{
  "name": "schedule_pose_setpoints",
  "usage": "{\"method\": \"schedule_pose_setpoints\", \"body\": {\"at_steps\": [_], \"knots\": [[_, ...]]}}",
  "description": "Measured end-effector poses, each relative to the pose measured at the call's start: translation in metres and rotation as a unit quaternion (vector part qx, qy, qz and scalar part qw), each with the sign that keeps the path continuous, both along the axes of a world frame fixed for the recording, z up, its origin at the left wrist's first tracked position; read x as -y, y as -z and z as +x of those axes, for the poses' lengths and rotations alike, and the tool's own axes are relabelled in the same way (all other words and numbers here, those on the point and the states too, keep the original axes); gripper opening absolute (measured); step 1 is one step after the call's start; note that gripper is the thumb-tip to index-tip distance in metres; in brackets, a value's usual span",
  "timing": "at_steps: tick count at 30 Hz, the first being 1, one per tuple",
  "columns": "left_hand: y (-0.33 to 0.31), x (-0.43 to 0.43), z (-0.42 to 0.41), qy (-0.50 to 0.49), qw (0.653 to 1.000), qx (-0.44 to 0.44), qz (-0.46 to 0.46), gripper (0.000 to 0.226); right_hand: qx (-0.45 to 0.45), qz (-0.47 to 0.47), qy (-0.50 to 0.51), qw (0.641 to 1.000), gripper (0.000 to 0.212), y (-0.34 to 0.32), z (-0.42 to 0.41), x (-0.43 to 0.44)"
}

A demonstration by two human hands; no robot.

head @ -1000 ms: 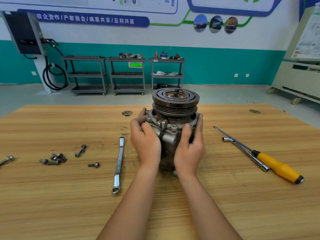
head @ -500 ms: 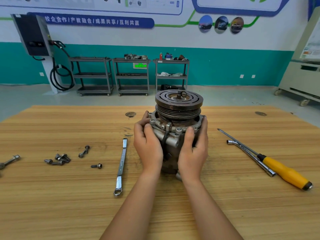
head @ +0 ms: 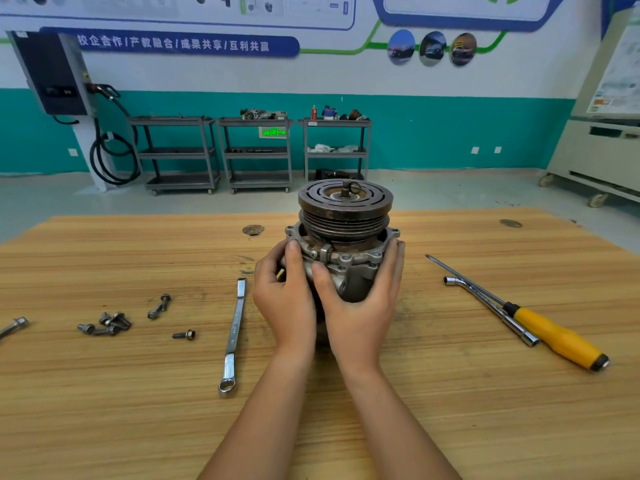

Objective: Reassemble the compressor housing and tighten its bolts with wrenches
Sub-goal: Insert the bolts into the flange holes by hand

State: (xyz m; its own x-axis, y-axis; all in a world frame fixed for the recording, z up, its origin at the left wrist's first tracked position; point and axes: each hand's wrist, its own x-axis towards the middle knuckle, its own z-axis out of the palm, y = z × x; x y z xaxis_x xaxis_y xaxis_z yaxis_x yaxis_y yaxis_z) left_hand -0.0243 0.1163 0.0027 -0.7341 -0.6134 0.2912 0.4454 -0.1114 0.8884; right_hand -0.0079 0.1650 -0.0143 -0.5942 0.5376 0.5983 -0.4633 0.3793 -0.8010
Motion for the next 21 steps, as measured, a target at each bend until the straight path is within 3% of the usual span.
{"method": "schedule_pose_setpoints", "body": {"at_steps": [11, 21], "knots": [[-0.006, -0.002, 0.002, -0.027, 0.999, 0.002, -0.018, 0.01, -0.054, -0.017, 0.046, 0.997, 0.073, -0.001, 0.002, 0.016], [-0.008, 0.0, 0.001, -0.024, 0.999, 0.017, -0.013, 0.015, -0.044, -0.012, 0.026, 0.999, 0.081, 0.004, -0.001, 0.015]]}}
